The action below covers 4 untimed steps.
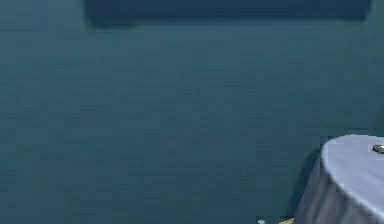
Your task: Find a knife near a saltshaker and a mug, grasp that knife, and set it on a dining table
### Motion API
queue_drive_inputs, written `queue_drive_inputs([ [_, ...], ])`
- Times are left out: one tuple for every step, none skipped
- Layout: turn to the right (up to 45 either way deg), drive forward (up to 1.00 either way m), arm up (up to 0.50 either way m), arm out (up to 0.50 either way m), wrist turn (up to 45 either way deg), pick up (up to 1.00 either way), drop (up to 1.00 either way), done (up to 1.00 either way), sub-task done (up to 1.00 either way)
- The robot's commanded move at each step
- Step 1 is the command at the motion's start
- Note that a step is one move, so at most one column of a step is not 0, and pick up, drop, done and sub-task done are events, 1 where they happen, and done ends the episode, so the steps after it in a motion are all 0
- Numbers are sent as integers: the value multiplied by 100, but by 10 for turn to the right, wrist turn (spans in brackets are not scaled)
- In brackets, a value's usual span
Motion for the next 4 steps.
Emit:
queue_drive_inputs([
  [360,0,0,0,0,0,0,0,0],
  [0,45,0,0,0,0,0,0,0],
  [450,0,0,0,0,0,0,0,0],
  [210,0,0,0,0,0,0,0,0],
])
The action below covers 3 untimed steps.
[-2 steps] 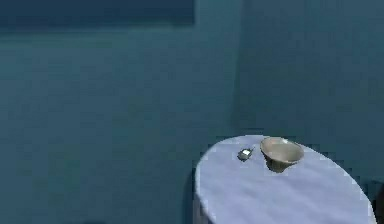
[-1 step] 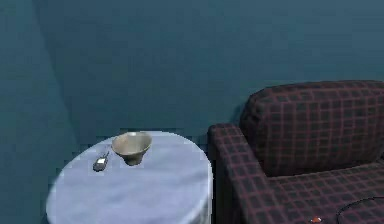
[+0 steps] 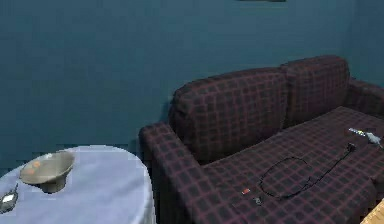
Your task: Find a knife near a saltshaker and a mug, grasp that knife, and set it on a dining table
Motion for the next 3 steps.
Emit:
queue_drive_inputs([
  [-450,0,0,0,0,0,0,0,0],
  [-210,0,0,0,0,0,0,0,0],
  [450,0,0,0,0,0,0,0,0],
])
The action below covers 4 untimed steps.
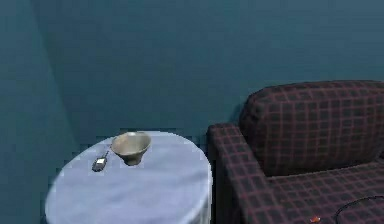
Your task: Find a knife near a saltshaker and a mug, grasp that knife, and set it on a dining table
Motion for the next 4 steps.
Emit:
queue_drive_inputs([
  [180,0,0,0,0,0,0,0,0],
  [30,0,0,0,0,0,0,0,0],
  [-450,0,0,0,0,0,0,0,0],
  [-180,0,0,0,0,0,0,0,0],
])
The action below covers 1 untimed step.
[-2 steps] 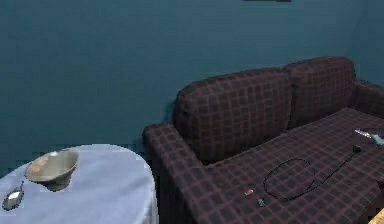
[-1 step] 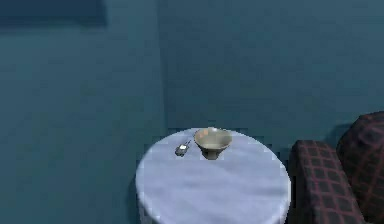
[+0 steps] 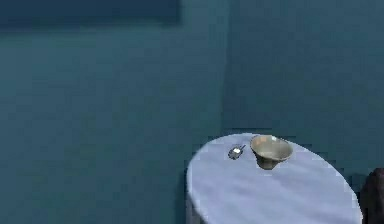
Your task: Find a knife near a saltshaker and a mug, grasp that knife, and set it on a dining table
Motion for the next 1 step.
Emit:
queue_drive_inputs([
  [450,0,0,0,0,0,0,0,0],
])
